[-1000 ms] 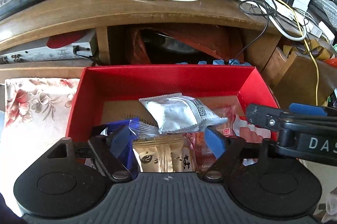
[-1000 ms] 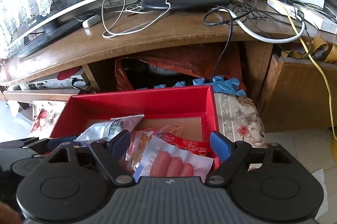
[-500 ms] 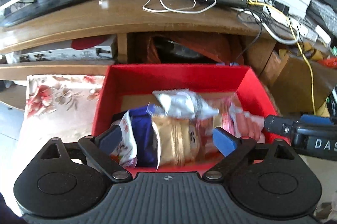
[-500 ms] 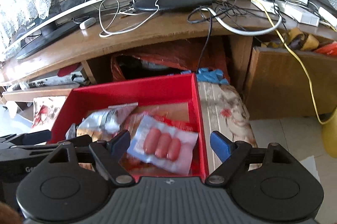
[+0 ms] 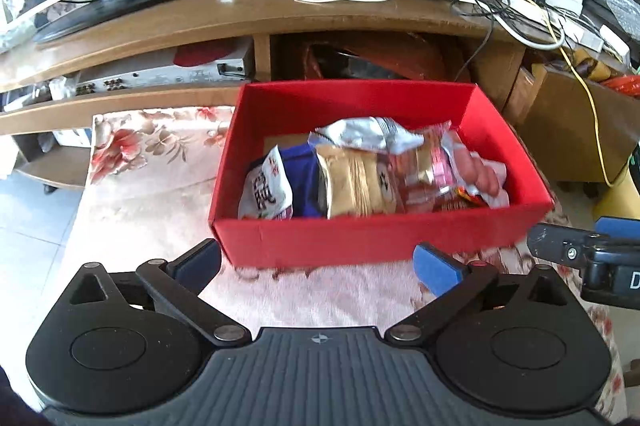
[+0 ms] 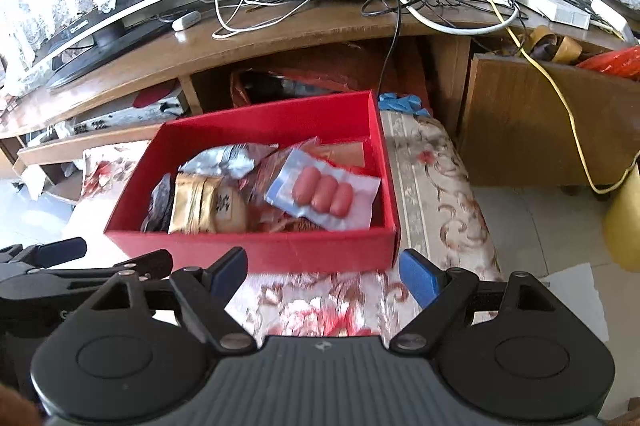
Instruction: Organize snacks
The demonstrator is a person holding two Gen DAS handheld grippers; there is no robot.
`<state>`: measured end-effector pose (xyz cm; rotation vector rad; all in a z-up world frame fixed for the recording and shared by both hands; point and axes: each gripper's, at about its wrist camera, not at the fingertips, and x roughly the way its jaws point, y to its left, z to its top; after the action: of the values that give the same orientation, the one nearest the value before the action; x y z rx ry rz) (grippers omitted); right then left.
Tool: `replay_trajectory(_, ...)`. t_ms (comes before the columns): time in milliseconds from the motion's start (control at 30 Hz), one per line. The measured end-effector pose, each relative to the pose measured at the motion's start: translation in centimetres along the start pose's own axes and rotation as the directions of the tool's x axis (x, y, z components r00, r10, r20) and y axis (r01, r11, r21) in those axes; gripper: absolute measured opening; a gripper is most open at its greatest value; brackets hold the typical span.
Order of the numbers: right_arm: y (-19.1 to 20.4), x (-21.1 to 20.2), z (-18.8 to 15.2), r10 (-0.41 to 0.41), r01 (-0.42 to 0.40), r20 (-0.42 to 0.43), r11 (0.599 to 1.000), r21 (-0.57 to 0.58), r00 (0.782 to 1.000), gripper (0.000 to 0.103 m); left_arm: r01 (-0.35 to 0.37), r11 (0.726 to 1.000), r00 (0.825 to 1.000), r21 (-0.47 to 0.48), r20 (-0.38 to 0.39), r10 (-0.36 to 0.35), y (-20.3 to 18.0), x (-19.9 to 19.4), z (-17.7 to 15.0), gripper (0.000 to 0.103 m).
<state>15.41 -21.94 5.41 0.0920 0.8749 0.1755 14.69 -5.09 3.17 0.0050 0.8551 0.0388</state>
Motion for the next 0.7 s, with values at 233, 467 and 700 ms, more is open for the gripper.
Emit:
replay_trajectory(233,0.3,-0.9,-1.9,-0.014,0.014,-0.021,1.0,-0.01,1.0,0.088,-0.055,0.998,0.998,0.006,0.017,0.055,-0.3,-1.6,-1.7,0.103)
replay_trajectory(467,0.7,-1.3,-3.4,-0.021,0.02,-0.041,1.0,-0.023,0.999,0.088,-0.039,0.999,0.999,-0.002,0.023,0.039,-0.5,-2.8,-2.9,0.103)
replay_trajectory(700,0.8,-2.1,-4.2,-0.012,0.011,-0.034,1.0,-0.021,0.999,0.089,-0.016,0.999,0.999,-0.04,0.037,0.017,0.2,-4.0,-3.4,0.103)
